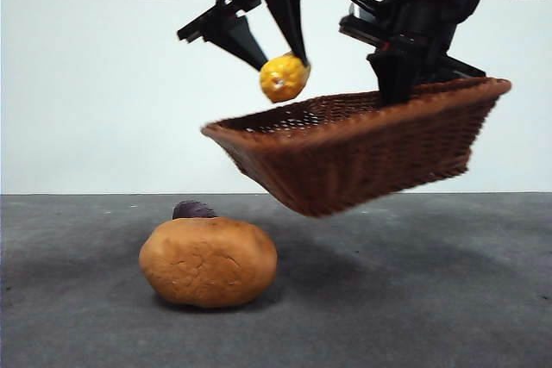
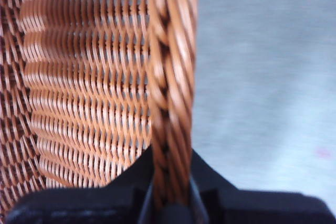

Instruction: Help me put the vegetables on the table into the basket

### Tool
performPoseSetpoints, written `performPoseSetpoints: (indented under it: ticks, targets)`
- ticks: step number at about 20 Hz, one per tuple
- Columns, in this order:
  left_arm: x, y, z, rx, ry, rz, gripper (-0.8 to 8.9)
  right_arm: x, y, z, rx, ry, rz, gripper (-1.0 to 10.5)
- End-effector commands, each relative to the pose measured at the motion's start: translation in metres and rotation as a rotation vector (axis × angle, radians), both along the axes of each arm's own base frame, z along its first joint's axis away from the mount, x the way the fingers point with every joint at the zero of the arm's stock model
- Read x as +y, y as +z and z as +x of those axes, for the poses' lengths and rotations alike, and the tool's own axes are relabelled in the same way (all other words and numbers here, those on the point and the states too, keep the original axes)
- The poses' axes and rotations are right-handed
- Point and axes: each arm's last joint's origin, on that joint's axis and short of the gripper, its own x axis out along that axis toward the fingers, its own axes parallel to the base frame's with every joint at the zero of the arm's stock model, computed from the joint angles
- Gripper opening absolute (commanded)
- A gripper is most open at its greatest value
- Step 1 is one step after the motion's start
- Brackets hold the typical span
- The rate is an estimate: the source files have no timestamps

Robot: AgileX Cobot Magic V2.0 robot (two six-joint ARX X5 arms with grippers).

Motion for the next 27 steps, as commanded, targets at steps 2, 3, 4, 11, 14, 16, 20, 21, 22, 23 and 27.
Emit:
performPoseSetpoints:
  ticks: [2,3,4,11,14,16,20,21,22,23,27]
  targets:
    - [0.005,-0.016,0.006,0.084,0.053,0.033,1.87,0.005,0.005,-0.004,0.005,0.016,0.054,-0.1]
    - [0.006,-0.016,0.007,0.088,0.055,0.036,3.06,0.005,0.005,-0.004,0.009,0.017,0.057,-0.1]
    - [0.006,-0.016,0.007,0.087,0.053,0.037,4.09,0.005,0.005,-0.004,0.012,0.017,0.058,-0.1]
    - [0.010,-0.011,-0.004,0.113,0.004,0.086,4.72,0.003,0.006,0.000,-0.043,-0.016,-0.006,-0.1]
    - [0.016,0.009,-0.025,0.034,-0.115,0.160,4.72,-0.011,0.005,0.005,-0.050,-0.070,-0.030,-0.1]
    - [0.024,0.020,-0.038,-0.006,-0.194,0.223,4.72,-0.023,0.005,0.009,-0.047,-0.103,-0.032,-0.1]
    - [0.034,0.028,-0.058,0.002,-0.437,0.281,4.70,-0.047,0.005,0.015,-0.040,-0.156,-0.039,-0.1]
    - [0.033,0.026,-0.059,0.022,-0.456,0.248,4.70,-0.052,0.005,0.016,-0.037,-0.162,-0.042,-0.1]
    - [0.032,0.024,-0.059,0.035,-0.481,0.224,4.70,-0.057,0.005,0.017,-0.033,-0.169,-0.045,-0.1]
    - [0.032,0.022,-0.060,0.047,-0.489,0.217,4.70,-0.060,0.004,0.017,-0.032,-0.175,-0.046,-0.1]
    - [0.024,-0.005,-0.068,0.109,-0.575,0.269,4.72,-0.076,0.004,0.019,-0.025,-0.204,-0.051,-0.1]
